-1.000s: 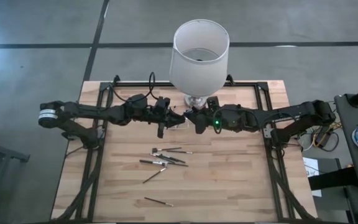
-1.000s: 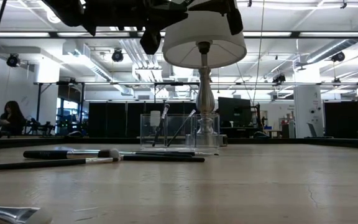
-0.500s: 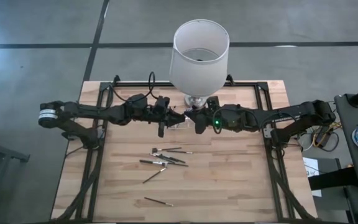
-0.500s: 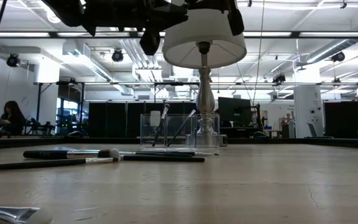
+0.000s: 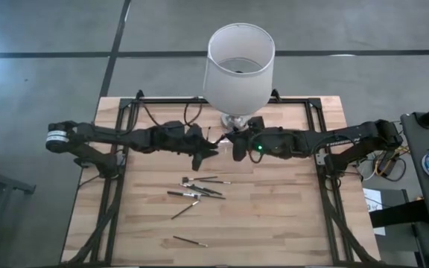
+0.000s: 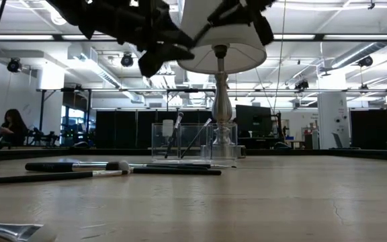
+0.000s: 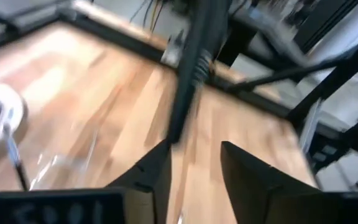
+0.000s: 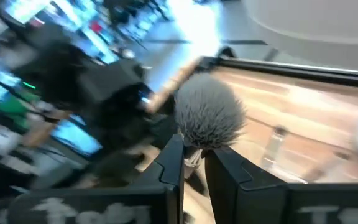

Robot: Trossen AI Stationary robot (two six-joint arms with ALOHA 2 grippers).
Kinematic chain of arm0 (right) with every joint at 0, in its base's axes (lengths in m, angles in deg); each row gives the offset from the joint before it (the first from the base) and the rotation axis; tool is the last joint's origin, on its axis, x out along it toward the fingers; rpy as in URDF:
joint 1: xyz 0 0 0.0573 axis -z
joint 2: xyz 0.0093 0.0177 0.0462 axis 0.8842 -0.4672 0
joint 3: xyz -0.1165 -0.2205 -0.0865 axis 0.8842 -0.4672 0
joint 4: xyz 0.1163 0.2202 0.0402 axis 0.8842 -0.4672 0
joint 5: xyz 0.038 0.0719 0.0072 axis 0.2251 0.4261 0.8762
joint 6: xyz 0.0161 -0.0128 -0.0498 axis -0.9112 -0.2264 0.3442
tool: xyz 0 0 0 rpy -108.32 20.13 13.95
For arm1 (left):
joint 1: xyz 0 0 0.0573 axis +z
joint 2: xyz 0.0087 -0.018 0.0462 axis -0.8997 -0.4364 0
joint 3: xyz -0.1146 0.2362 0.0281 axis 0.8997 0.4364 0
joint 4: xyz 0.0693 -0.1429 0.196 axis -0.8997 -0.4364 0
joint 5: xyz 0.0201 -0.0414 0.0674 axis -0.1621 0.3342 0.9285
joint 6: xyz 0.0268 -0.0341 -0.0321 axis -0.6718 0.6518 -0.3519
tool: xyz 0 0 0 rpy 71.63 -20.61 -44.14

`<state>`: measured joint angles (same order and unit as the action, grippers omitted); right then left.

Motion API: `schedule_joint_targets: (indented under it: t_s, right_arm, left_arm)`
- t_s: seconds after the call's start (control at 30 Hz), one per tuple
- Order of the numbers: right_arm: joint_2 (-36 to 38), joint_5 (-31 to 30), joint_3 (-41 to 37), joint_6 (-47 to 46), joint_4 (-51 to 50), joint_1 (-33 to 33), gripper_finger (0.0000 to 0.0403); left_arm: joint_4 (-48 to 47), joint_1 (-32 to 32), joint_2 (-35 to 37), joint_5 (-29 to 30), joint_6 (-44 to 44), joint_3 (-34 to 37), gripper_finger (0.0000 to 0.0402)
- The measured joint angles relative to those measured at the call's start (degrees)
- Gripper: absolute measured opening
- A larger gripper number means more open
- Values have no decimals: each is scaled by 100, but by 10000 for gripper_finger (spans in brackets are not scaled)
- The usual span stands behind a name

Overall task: Put items in baskets/containers
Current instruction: Put the powder brush into the transparent organizer

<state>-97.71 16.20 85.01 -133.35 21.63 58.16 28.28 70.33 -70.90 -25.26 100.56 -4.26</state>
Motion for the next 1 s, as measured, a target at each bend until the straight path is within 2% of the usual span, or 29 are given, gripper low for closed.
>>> schedule_joint_targets:
  t_s: [0.1,0.23,0.4,0.5,0.6,0.8,1.0]
  right_arm:
    - [9,-108,0,-27,-902,-43,36]
    - [-22,-467,-2,-241,-2048,-178,36]
    - [-37,-918,-3,-303,-2405,-223,36]
    - [-35,-1219,-37,-298,-2415,-152,36]
    - [-137,-1209,-48,-197,-2307,53,36]
    - [-648,-618,-74,143,-1858,310,39]
    - [-925,-635,-70,201,-1642,374,41]
  left_arm:
    - [-469,-49,38,66,-55,4,152]
    - [-1263,-90,222,71,-52,4,159]
    - [-2275,-158,494,442,-57,63,160]
    - [-2281,-202,777,531,-59,282,160]
    - [-2204,-222,1145,555,70,599,160]
    - [-1637,-226,2036,565,571,1475,160]
    - [-947,-229,2786,566,1373,2349,160]
